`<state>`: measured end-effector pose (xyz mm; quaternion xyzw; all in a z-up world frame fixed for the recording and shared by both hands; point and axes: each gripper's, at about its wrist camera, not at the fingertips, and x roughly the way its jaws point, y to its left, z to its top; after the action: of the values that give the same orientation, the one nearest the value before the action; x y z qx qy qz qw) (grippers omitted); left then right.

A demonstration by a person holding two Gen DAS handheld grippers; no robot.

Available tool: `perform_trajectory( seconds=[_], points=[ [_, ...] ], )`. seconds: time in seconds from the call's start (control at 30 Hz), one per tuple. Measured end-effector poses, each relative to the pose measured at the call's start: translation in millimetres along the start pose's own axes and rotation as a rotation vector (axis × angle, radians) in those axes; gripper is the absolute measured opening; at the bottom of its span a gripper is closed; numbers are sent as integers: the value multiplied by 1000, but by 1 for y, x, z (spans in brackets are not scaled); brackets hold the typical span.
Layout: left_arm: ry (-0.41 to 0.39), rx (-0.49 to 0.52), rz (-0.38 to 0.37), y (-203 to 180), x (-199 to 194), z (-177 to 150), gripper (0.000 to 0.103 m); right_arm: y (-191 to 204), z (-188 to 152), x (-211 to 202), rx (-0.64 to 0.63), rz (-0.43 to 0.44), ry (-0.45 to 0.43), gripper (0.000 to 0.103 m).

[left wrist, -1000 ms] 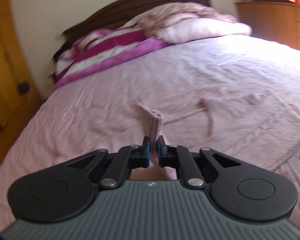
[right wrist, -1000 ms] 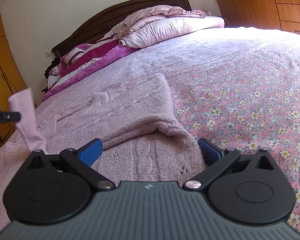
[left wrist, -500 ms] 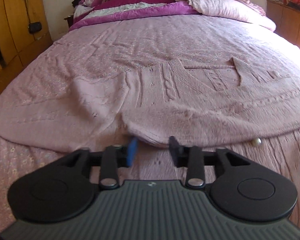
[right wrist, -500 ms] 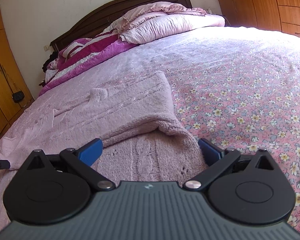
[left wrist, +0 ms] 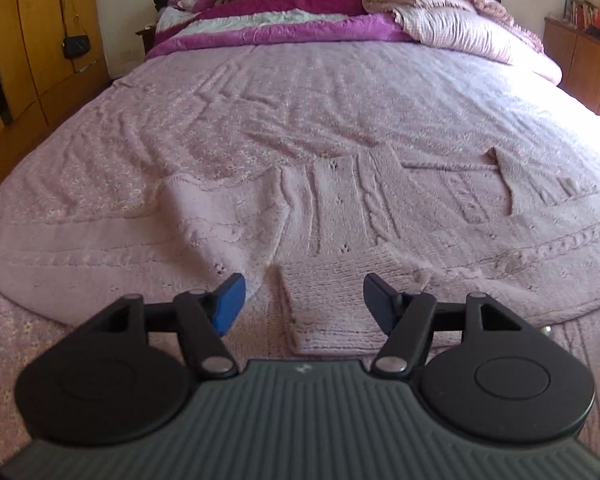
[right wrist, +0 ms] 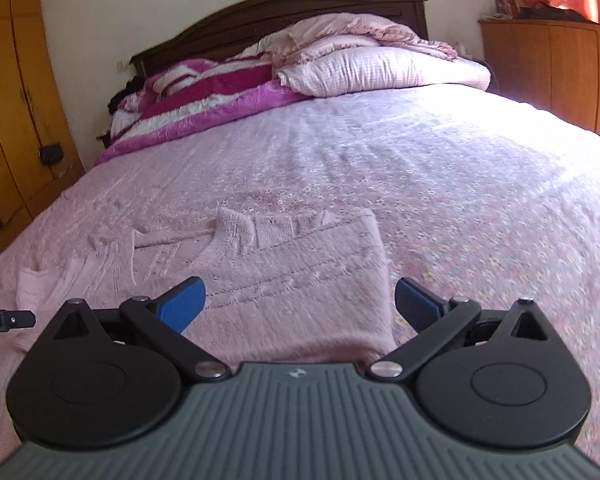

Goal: Fold small clothes

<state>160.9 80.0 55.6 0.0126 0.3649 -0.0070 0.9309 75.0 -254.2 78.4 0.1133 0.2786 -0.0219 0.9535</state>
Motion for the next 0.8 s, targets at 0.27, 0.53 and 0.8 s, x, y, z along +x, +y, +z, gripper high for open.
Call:
perform_trajectory(
  seconds=[0.27,0.53,0.8],
  points=[
    [-12,17,28,-2,17,0,67,14,32,73,157,24,160,103],
    [-13,39,34,-3,31,-8,66,39,35,121,95,-67,192,89],
    [-26,53,-50,-7,32,-9,17,52,21,131,-76,-100,171,43]
  ],
)
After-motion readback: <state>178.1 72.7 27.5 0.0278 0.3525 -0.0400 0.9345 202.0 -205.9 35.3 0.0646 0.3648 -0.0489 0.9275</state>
